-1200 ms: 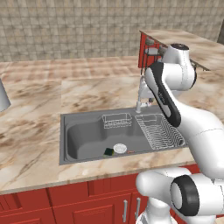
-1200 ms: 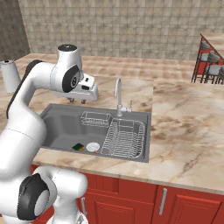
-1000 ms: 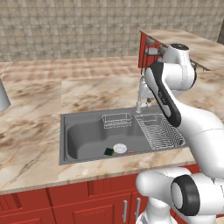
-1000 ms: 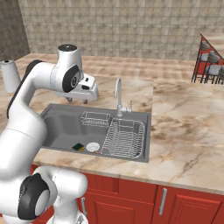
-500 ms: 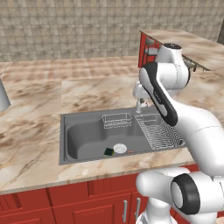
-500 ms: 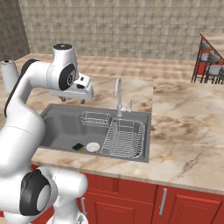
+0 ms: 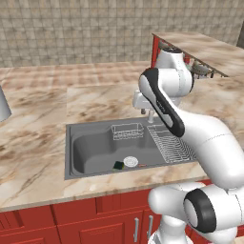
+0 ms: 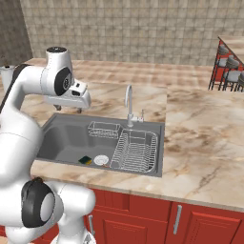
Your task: Pick up the bar soap and sponge from the sink, and place them back in the cabinet, and close the cabinet door.
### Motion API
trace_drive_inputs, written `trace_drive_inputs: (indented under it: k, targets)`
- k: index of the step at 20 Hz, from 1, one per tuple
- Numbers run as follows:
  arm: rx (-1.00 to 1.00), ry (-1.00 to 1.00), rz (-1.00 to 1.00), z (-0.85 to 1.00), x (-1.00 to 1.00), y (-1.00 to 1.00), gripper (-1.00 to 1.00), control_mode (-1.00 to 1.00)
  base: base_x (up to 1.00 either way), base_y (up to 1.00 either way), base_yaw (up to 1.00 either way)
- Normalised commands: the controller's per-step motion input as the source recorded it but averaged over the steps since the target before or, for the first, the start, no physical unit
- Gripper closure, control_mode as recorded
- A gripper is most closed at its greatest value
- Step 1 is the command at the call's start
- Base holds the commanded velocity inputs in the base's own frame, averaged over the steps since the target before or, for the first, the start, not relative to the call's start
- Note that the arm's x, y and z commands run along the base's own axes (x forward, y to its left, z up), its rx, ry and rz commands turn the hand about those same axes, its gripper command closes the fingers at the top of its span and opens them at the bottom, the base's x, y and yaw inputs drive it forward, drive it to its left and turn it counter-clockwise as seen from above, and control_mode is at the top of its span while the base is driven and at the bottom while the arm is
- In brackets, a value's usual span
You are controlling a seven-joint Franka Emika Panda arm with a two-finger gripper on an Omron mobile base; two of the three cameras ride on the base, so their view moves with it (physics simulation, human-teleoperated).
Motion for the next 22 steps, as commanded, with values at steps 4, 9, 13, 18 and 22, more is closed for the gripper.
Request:
trace_drive_inputs:
  k: [4,9,13,18,22]
  targets:
    - [0.00,0.00,0.00,-0.19,0.00,0.34,-1.00,-1.00,0.00,0.00,0.00]
    - [0.00,0.00,0.00,-0.23,0.08,0.41,-1.00,-1.00,0.00,0.00,0.00]
    - [-0.01,0.00,0.00,-0.27,0.30,0.43,-1.00,-1.00,0.00,0.00,0.00]
    - [0.00,0.00,0.00,-0.21,0.45,0.35,-1.00,-1.00,0.00,0.00,0.00]
    - [0.00,0.01,0.00,-0.16,0.33,0.02,-1.00,-1.00,0.00,0.00,0.00]
